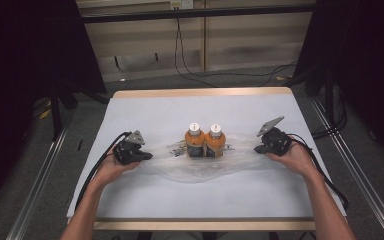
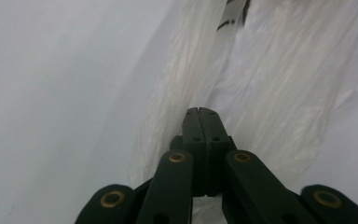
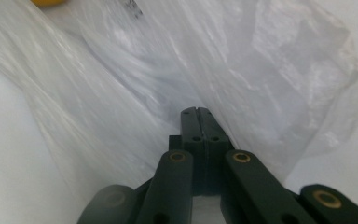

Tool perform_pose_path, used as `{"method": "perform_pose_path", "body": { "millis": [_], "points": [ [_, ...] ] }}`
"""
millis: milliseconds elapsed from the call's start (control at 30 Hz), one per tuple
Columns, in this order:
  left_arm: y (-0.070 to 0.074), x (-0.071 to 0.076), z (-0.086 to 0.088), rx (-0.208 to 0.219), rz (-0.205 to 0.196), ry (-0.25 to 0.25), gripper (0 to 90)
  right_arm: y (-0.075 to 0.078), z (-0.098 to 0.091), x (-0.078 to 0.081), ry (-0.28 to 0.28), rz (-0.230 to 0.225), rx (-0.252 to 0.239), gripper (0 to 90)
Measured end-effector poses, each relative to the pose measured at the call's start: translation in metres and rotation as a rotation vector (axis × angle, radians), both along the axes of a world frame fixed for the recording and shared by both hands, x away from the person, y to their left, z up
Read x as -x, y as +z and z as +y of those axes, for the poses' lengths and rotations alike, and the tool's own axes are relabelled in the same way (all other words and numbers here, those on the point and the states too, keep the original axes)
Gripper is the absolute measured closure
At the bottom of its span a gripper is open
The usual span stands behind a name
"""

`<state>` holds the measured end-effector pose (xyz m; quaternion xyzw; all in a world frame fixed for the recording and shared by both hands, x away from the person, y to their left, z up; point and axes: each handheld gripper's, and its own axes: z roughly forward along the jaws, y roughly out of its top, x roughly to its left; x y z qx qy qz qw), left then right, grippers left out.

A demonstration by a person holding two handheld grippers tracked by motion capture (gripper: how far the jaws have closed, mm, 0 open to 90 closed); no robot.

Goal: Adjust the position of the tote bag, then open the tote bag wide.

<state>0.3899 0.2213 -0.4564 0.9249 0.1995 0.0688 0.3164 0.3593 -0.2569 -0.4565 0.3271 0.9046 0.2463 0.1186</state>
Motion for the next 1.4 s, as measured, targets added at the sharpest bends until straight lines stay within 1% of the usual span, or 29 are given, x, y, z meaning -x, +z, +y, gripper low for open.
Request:
{"method": "perform_pose_path", "body": {
  "millis": [33,67,100,133,167,200,233,300,333,367,400,433,467,500,600,667,767,800,833,867,900,933,1100,1167,1200,1267,1300,1333,1400],
  "points": [
    [0.001,0.001,0.000,0.015,0.006,0.006,90.0,0.001,0.000,0.000,-0.008,-0.008,-0.023,90.0],
    [0.003,0.002,-0.001,0.024,0.002,0.000,90.0,0.002,0.000,0.000,0.002,-0.016,-0.047,90.0],
    [0.004,0.003,-0.002,0.034,-0.005,0.005,90.0,0.004,-0.001,0.001,-0.004,-0.009,-0.071,90.0],
    [0.005,0.004,-0.005,0.063,0.001,0.006,90.0,0.005,-0.001,0.001,0.003,-0.024,-0.089,90.0],
    [0.007,0.005,-0.006,0.069,0.006,-0.001,90.0,0.007,-0.001,0.002,-0.001,-0.019,-0.106,90.0],
    [0.009,0.007,-0.008,0.064,-0.011,-0.004,90.0,0.007,-0.001,0.003,-0.002,-0.020,-0.118,90.0],
    [0.010,0.008,-0.010,0.067,-0.017,-0.004,90.0,0.009,-0.002,0.003,-0.002,-0.032,-0.132,90.0],
    [0.015,0.010,-0.014,0.112,-0.023,-0.013,90.0,0.011,-0.002,0.004,-0.007,-0.039,-0.159,90.0],
    [0.018,0.011,-0.015,0.113,-0.032,-0.014,90.0,0.013,-0.003,0.005,-0.002,-0.049,-0.180,90.0],
    [0.021,0.012,-0.017,0.116,-0.039,-0.028,90.0,0.014,-0.003,0.005,-0.001,-0.052,-0.190,90.0],
    [0.024,0.014,-0.020,0.127,-0.045,-0.024,90.0,0.016,-0.003,0.005,0.003,-0.062,-0.198,90.0],
    [0.026,0.015,-0.020,0.135,-0.049,-0.033,90.0,0.018,-0.002,0.006,0.002,-0.074,-0.200,90.0],
    [0.026,0.015,-0.021,0.157,-0.042,-0.027,90.0,0.019,-0.001,0.007,0.001,-0.078,-0.210,90.0],
    [0.026,0.015,-0.022,0.163,-0.039,-0.028,90.0,0.020,-0.001,0.007,0.005,-0.083,-0.219,90.0],
    [0.024,0.015,-0.024,0.228,-0.018,-0.006,90.0,0.020,0.000,0.008,0.012,-0.091,-0.251,90.0],
    [0.023,0.015,-0.025,0.231,-0.022,-0.006,90.0,0.022,0.000,0.008,0.007,-0.096,-0.264,90.0],
    [0.022,0.016,-0.028,0.256,-0.019,0.012,90.0,0.024,0.000,0.009,0.003,-0.114,-0.294,90.0],
    [0.022,0.016,-0.028,0.266,-0.014,0.006,90.0,0.025,0.000,0.010,0.005,-0.116,-0.307,90.0],
    [0.022,0.017,-0.029,0.259,-0.024,0.001,90.0,0.027,0.001,0.010,0.004,-0.118,-0.316,90.0],
    [0.022,0.018,-0.031,0.272,-0.017,0.004,90.0,0.029,0.003,0.010,0.009,-0.125,-0.327,90.0],
    [0.021,0.018,-0.032,0.273,-0.013,-0.011,90.0,0.030,0.004,0.009,0.013,-0.127,-0.335,90.0],
    [0.020,0.019,-0.034,0.283,-0.006,-0.006,90.0,0.031,0.007,0.010,0.017,-0.127,-0.344,90.0],
    [0.019,0.024,-0.047,0.262,-0.007,-0.039,90.0,0.031,0.018,0.011,0.043,-0.124,-0.345,90.0],
    [0.020,0.026,-0.051,0.269,0.009,-0.042,90.0,0.032,0.022,0.012,0.048,-0.126,-0.355,90.0],
    [0.020,0.027,-0.053,0.281,0.010,-0.047,90.0,0.032,0.023,0.013,0.049,-0.125,-0.359,90.0],
    [0.021,0.028,-0.057,0.288,0.012,-0.066,90.0,0.033,0.026,0.013,0.051,-0.126,-0.369,90.0],
    [0.021,0.029,-0.059,0.300,0.019,-0.063,90.0,0.034,0.029,0.014,0.056,-0.128,-0.370,90.0],
    [0.022,0.029,-0.061,0.295,0.016,-0.068,90.0,0.034,0.030,0.014,0.061,-0.129,-0.371,90.0],
    [0.023,0.031,-0.066,0.316,0.017,-0.075,90.0,0.035,0.033,0.015,0.066,-0.131,-0.370,90.0]
  ]
}}
